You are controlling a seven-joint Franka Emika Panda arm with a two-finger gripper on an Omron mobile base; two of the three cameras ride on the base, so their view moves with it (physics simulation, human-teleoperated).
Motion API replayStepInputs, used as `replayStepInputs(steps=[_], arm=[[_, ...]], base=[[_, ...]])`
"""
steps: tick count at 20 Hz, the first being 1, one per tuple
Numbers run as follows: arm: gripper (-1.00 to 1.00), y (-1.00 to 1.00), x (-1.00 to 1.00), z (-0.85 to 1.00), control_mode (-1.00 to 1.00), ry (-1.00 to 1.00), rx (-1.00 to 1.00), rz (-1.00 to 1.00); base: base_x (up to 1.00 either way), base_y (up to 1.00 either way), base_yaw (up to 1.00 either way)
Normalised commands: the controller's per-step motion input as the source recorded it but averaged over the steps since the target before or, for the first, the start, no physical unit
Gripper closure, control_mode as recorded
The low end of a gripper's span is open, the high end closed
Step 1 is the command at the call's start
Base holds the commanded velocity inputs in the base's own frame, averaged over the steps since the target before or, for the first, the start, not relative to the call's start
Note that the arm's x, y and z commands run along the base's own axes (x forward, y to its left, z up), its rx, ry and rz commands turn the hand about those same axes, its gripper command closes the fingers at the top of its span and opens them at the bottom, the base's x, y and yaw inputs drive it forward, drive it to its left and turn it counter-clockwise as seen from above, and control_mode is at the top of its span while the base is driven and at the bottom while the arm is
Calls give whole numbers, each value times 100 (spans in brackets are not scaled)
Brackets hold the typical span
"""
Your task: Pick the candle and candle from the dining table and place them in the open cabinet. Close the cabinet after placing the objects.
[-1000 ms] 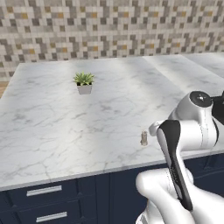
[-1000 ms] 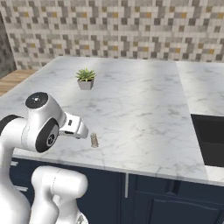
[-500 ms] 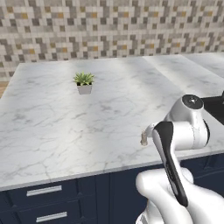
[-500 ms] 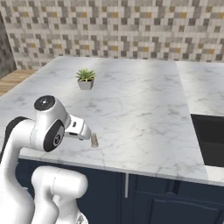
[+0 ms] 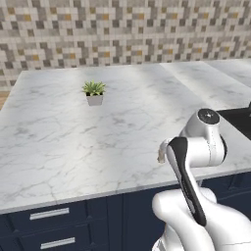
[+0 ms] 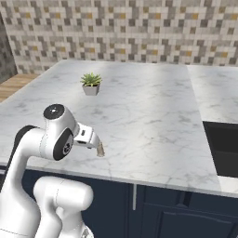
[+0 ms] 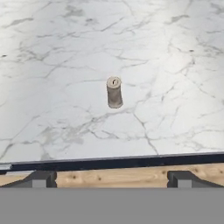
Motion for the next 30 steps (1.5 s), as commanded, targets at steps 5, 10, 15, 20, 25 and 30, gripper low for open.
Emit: replayStepInputs(steps=[5,10,15,20,25,30], arm=[[-100,-3,26,-24,-100,0,0,0],[-100,-2,23,-26,-100,0,0,0],[-100,-1,24,-28,-100,0,0,0],[-100,0,21,-27,-100,0,0,0],[-100,0,18,-23,-100,0,0,0],[-100,-1,19,-17,-100,0,0,0]], base=[[0,0,0],[0,0,0],[0,0,0],[0,0,0],[0,0,0],[0,0,0]])
